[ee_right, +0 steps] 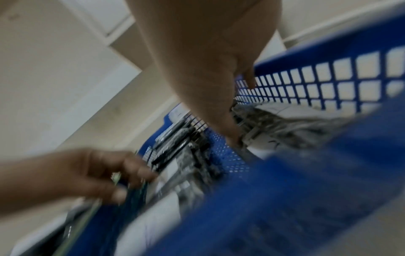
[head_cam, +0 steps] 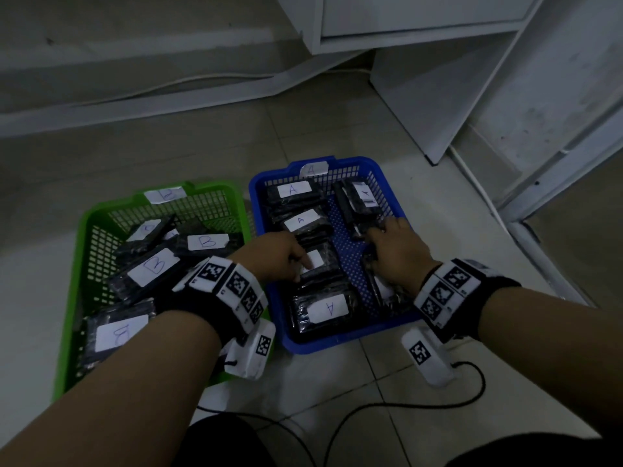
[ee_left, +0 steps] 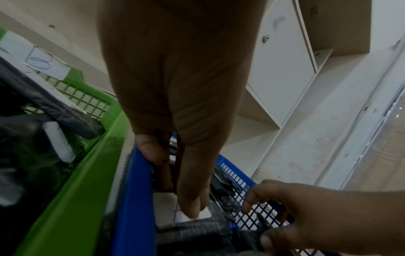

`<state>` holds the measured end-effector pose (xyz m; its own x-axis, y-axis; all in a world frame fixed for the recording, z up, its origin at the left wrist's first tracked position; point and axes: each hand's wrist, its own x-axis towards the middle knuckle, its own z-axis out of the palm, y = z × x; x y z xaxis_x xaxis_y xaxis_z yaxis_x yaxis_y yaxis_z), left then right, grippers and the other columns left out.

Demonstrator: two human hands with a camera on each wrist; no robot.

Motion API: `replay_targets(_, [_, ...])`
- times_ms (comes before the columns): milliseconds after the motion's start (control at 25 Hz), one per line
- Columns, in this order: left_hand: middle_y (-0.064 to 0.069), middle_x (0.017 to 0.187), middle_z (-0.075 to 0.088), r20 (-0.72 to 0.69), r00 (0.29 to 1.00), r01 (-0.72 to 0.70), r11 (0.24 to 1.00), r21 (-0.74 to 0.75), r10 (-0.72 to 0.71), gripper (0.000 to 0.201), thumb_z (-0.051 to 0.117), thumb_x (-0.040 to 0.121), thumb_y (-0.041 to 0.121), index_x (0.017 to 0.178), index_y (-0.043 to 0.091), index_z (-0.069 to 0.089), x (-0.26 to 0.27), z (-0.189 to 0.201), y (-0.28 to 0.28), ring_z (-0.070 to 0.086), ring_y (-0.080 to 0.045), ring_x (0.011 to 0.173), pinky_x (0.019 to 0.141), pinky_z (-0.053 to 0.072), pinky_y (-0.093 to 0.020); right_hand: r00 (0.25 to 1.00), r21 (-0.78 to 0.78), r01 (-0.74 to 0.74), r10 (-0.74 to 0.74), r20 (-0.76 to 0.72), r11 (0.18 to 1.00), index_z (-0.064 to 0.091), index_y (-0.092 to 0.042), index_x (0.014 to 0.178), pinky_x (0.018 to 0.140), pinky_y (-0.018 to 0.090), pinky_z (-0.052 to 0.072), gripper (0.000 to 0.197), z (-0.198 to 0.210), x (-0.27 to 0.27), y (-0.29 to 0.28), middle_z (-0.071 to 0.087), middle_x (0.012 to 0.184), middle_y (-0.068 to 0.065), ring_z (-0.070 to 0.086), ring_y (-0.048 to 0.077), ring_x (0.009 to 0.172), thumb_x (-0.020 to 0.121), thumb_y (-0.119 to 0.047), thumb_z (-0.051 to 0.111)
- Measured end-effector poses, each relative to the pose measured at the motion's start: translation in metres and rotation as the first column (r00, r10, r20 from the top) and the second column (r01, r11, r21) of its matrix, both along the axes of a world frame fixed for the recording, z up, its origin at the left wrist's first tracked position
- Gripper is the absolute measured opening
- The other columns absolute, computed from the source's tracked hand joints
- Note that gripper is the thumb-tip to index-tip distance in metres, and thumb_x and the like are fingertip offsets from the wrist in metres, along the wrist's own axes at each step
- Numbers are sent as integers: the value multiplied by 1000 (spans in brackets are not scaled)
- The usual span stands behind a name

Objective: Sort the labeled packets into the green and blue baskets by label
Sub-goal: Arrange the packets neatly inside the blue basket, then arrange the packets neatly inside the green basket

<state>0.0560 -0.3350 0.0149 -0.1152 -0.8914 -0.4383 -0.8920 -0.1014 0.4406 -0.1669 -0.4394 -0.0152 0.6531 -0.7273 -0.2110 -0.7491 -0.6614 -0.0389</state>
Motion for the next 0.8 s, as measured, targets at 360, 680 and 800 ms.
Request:
replay_targets(360, [-1,129,48,109,992,53,998,42,-57,38,66,86,27,123,24,62,-11,-2,6,48,-19,118,95,39,-25,991,5,59,-58,-120,998,46,-18,133,87,41,43,56,-13,-1,23,33,138,18,32,38,124,84,-43,59])
replay_targets(680, [-4,114,55,-110,989,-114,980,-160,97,24,63,87,20,111,21,68,1,-6,27,55,-16,103,94,43,-27,987,-54,75,-67,144,996,60,9,100,80,39,43,20,-21,13,31,53,107,30,52,44,102,80,7,57])
replay_targets(800, [-3,113,56,-128,984,-144,975,-171,123,23,64,86,20,108,20,69,2,-12,29,55,-15,102,91,42,-22,982,-31,55,-48,181,998,62,6,82,65,30,33,16,-26,5,29,54,91,26,55,40,85,69,5,71])
